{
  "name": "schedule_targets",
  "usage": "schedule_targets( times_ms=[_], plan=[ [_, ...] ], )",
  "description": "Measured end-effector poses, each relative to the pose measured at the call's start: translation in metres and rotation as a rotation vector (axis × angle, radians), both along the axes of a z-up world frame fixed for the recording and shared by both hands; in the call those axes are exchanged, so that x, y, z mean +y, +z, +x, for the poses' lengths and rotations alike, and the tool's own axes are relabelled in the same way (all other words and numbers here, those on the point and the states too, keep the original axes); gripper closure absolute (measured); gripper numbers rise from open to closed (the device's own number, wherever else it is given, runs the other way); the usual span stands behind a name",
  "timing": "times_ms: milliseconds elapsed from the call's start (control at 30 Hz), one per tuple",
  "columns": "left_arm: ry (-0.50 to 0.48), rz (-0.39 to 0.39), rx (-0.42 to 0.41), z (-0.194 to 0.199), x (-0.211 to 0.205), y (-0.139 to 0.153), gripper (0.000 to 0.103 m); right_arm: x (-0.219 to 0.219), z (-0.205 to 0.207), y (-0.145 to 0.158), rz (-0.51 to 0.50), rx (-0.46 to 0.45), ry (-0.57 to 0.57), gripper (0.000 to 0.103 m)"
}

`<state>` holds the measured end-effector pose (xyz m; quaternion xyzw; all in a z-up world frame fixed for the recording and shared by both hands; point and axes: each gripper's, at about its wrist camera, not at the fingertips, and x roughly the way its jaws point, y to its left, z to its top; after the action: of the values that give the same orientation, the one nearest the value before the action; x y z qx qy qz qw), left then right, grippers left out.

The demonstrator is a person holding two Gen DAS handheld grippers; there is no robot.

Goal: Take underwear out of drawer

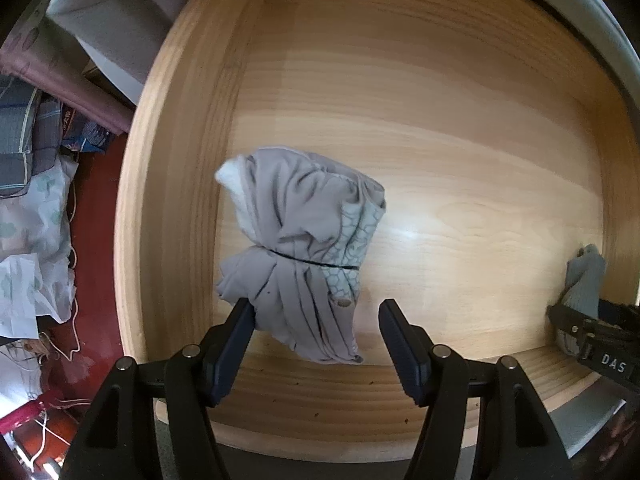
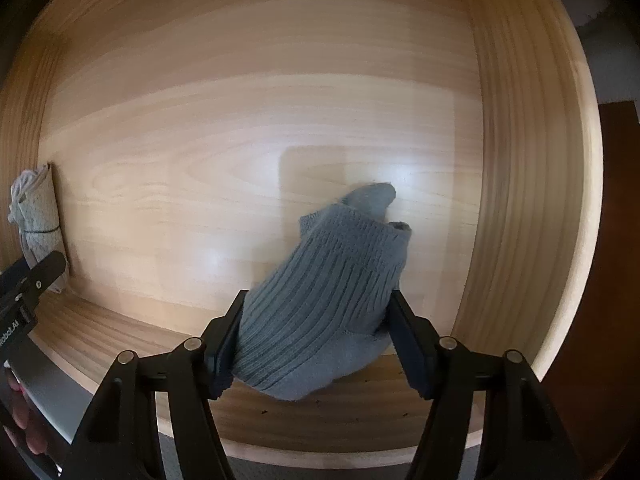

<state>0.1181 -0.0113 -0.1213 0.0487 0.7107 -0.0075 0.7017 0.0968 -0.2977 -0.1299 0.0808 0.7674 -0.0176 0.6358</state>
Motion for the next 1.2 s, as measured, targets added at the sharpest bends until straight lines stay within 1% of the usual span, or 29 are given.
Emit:
schedule_targets(
  times_ms=[33,67,100,300,367,467,767,867,1067,1200],
  plan=[
    [-0.005,0.011,0.001,0.000,-0.002,-0.002,0.043,0.000,0.000,0.001,0.000,-0.001,0.003,0.041],
    [-0.010,0.034,0.000,-0.002,-0.007,-0.003,0.054,-0.001,0.000,0.002,0.000,-0.004,0.003,0.041],
    [-0.014,0.043,0.000,-0.002,-0.009,-0.003,0.054,-0.001,0.000,0.003,-0.001,-0.005,0.000,0.041],
    [-0.017,0.030,-0.011,-0.009,-0.008,-0.002,0.058,0.008,-0.006,0.002,-0.014,-0.021,0.001,0.042],
    [-0.025,0.033,-0.020,-0.010,-0.005,-0.003,0.060,0.009,-0.008,0.005,-0.017,-0.026,0.000,0.045],
    [-0.018,0.012,-0.027,-0.014,0.001,-0.003,0.062,0.009,-0.009,0.009,-0.012,-0.036,-0.005,0.050],
    [-0.018,-0.042,-0.042,-0.023,0.011,0.001,0.063,0.007,-0.016,0.022,0.000,-0.064,0.000,0.060],
    [-0.021,-0.047,-0.052,-0.026,0.013,0.003,0.063,0.006,-0.018,0.025,-0.009,-0.076,0.001,0.061],
    [-0.048,-0.050,-0.101,-0.035,0.009,0.017,0.063,0.015,-0.022,0.022,-0.041,-0.112,0.019,0.063],
    [-0.060,-0.054,-0.129,-0.041,0.007,0.025,0.063,0.020,-0.025,0.024,-0.044,-0.130,0.022,0.064]
  ],
)
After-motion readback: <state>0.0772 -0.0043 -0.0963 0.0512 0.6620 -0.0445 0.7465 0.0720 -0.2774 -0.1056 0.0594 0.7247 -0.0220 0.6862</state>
